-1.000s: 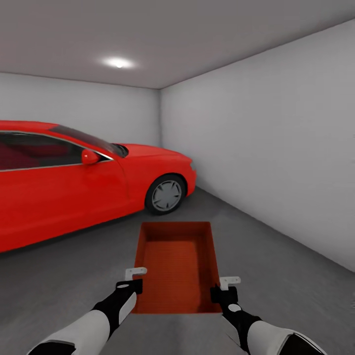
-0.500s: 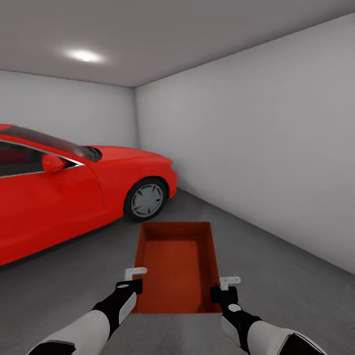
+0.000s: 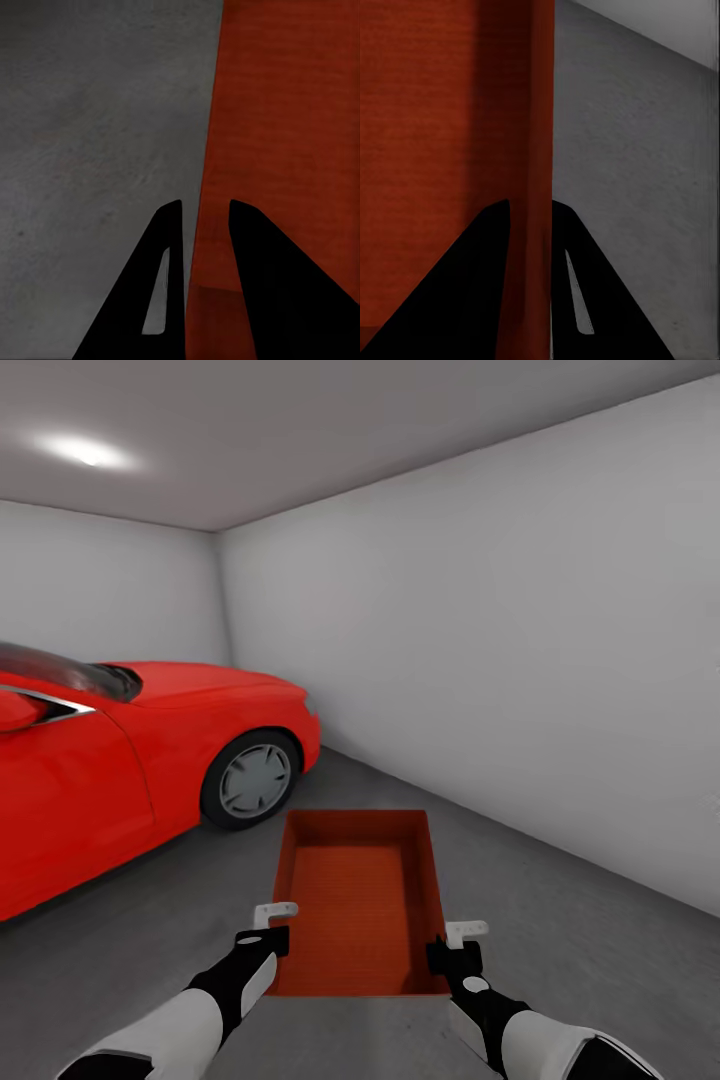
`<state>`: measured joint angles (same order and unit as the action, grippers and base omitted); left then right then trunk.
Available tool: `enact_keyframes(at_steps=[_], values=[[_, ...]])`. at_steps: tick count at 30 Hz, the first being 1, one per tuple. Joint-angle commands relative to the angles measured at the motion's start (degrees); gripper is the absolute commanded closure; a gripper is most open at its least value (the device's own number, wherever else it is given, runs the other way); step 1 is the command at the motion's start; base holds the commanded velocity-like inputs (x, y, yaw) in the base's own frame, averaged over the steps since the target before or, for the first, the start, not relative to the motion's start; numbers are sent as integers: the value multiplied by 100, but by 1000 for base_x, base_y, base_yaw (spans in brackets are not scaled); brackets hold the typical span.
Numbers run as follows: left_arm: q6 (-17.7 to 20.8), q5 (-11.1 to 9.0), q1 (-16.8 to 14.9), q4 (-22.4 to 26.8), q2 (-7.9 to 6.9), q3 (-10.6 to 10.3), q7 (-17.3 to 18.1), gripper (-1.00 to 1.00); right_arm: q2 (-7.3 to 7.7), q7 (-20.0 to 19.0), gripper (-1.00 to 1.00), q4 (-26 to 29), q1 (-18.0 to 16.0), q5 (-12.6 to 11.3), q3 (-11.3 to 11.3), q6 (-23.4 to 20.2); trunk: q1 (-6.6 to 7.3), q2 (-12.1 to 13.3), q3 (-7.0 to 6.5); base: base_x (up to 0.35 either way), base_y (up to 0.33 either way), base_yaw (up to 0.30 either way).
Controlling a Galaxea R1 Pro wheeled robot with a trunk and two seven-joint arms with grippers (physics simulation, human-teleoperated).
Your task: Move the two storage containers from the living room to the garage. In the garage, place one container on the floor and stack the other container on top of it (either order is fine).
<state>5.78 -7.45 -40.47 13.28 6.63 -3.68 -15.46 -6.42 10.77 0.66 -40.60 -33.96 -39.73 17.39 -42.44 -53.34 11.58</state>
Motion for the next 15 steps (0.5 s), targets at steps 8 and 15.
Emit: enact_keyframes(at_steps=[8, 15], values=[[46, -125, -6, 61, -329, 350, -54, 100, 1, 4, 100, 5, 0, 30, 168, -16, -4, -6, 8, 316, 108, -283], [47, -125, -5, 61, -329, 350, -54, 100, 1, 4, 100, 5, 0, 30, 168, -16, -4, -6, 8, 316, 108, -283]])
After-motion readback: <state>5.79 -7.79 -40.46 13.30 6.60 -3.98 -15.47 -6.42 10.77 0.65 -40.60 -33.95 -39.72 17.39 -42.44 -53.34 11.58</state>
